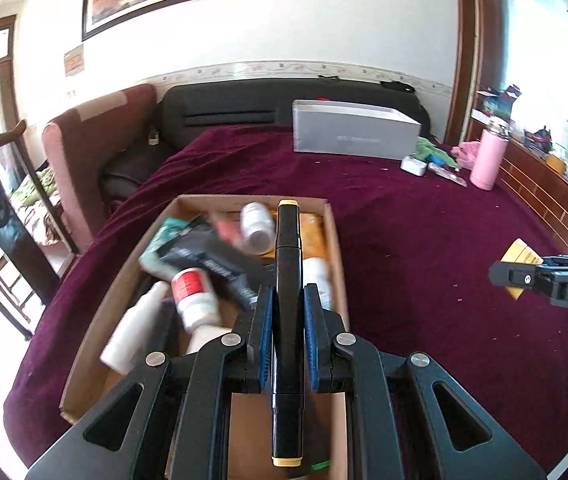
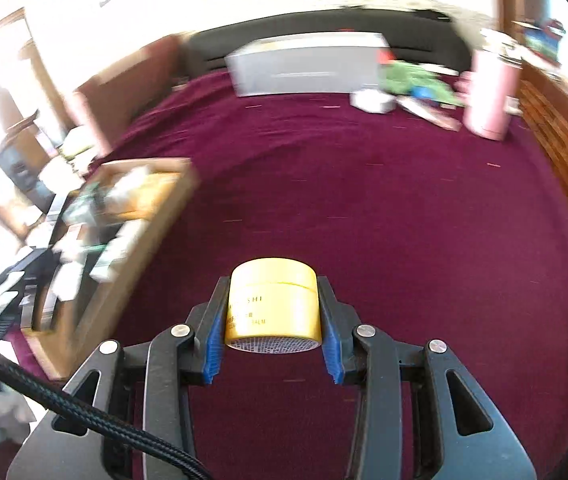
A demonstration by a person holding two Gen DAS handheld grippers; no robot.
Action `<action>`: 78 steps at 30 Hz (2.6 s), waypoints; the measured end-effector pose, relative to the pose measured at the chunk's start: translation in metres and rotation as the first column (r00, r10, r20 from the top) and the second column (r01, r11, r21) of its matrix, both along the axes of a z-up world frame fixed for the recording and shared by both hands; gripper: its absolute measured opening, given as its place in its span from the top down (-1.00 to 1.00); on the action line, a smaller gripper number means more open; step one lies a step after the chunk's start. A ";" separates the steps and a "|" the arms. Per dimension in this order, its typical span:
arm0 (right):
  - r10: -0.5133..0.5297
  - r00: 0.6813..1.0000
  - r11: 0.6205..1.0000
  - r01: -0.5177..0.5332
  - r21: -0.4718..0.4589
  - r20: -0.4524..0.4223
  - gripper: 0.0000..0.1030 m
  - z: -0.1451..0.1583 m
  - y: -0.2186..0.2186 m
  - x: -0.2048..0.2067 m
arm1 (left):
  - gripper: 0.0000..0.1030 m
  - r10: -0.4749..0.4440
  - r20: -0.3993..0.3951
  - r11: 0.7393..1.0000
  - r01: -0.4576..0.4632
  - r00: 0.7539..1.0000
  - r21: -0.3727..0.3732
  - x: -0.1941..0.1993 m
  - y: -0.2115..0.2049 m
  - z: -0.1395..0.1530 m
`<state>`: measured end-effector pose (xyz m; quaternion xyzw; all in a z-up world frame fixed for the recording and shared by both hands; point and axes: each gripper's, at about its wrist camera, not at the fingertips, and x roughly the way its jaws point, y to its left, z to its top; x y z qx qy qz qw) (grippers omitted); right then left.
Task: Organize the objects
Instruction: 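Carry the marker and yellow jar over the tray with both tools, then lower the marker and yellow jar into the tray and open both tools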
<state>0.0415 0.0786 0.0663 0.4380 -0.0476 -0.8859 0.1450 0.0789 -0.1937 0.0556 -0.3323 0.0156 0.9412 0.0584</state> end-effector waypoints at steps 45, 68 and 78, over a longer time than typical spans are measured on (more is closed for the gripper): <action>0.334 0.939 0.941 -0.328 -0.086 0.082 0.25 -0.017 -0.166 0.039 | 0.77 -0.009 0.034 0.983 0.003 0.999 0.181 0.036 -0.099 -0.010; 0.319 0.942 0.944 -0.305 -0.127 0.109 0.25 -0.030 -0.153 0.032 | 0.77 0.001 0.170 0.992 -0.023 0.986 0.124 0.004 -0.070 -0.044; 0.309 0.944 0.949 -0.297 -0.110 0.114 0.25 -0.030 -0.156 0.025 | 0.77 0.006 0.162 0.994 -0.023 0.987 0.106 -0.015 -0.061 -0.045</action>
